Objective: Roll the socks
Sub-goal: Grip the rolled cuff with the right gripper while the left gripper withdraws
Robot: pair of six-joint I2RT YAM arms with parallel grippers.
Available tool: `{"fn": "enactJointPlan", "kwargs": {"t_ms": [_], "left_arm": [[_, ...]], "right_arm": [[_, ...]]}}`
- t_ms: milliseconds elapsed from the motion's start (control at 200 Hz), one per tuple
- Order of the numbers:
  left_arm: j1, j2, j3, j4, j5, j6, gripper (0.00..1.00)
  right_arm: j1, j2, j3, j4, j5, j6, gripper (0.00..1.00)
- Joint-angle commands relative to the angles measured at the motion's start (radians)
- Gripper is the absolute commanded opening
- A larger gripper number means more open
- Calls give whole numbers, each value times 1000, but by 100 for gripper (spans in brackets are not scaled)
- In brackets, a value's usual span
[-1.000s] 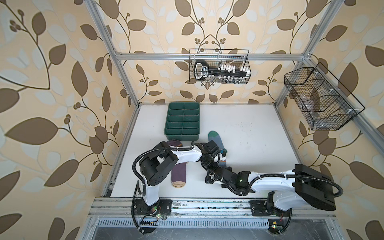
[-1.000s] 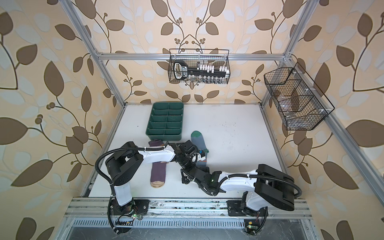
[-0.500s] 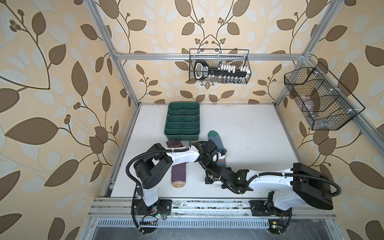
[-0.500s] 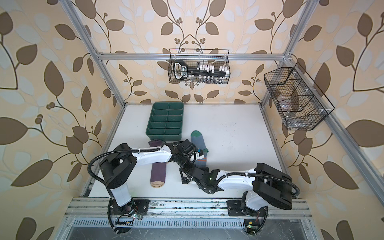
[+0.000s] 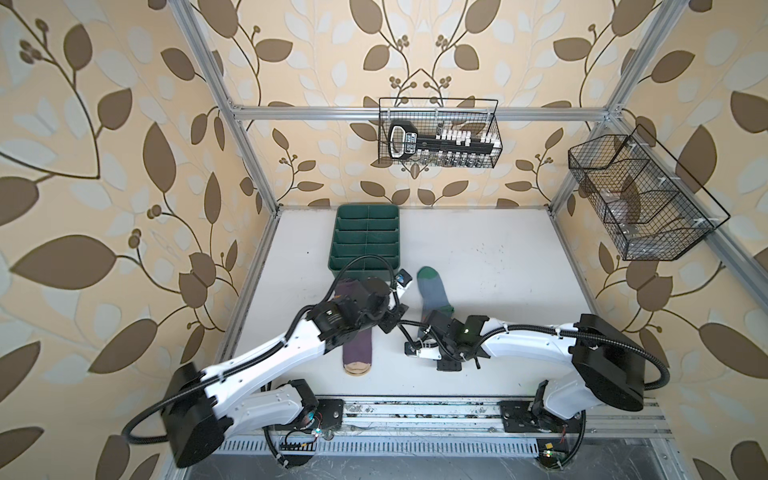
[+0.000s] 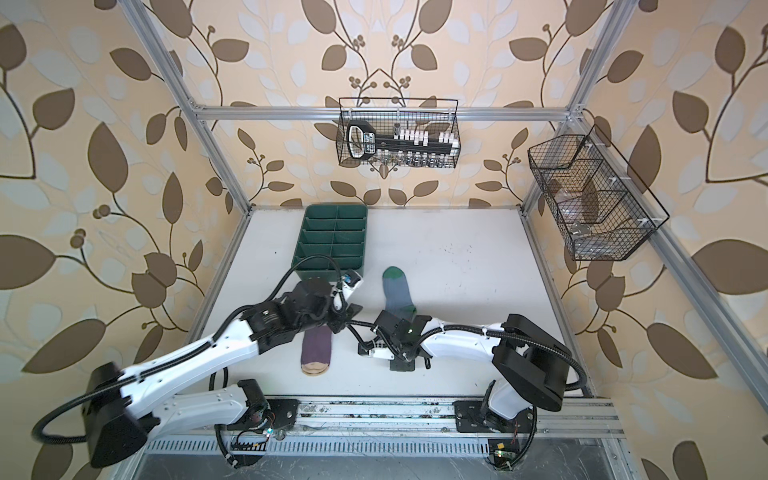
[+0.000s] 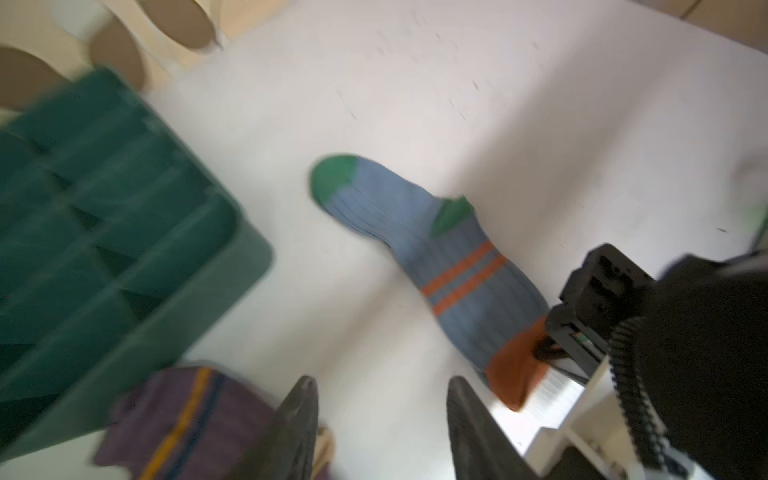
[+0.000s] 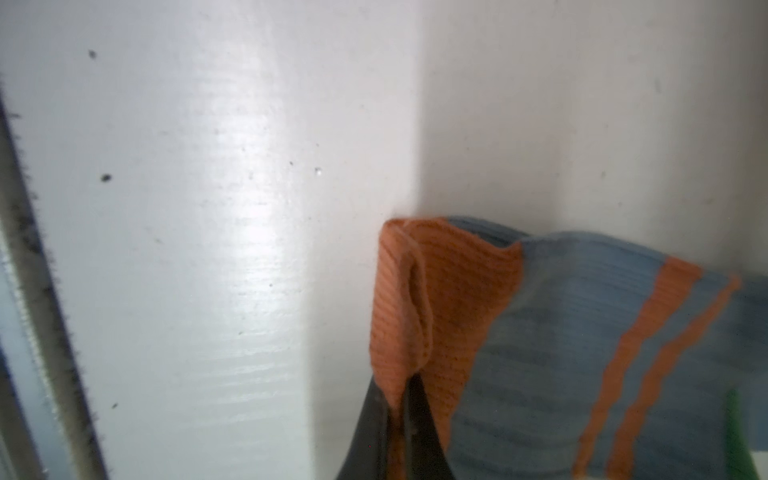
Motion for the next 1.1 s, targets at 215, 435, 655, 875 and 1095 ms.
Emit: {"fn": "enactJointPlan", "kwargs": {"t_ms": [215,435,655,875,1095], "left_arm": [[-54,-261,-40,-171,150,578,49],[-295,-178,-131,-89,-63,722,48],[-407,-29,-291,196,-135,740,50],[-445,214,-301,410,-171,700,48],[-449,360,-275,494,-160,677,44]], "right_arm": [[-116,176,91,-234,-284,34,0],[-176,238,153,-262,-292,14,0],[-216,282,194,-268,-292,-7,0],[-233,282,189,-240,-289,-20,0],[-245,286,189,-225,-287,-25,0]]}}
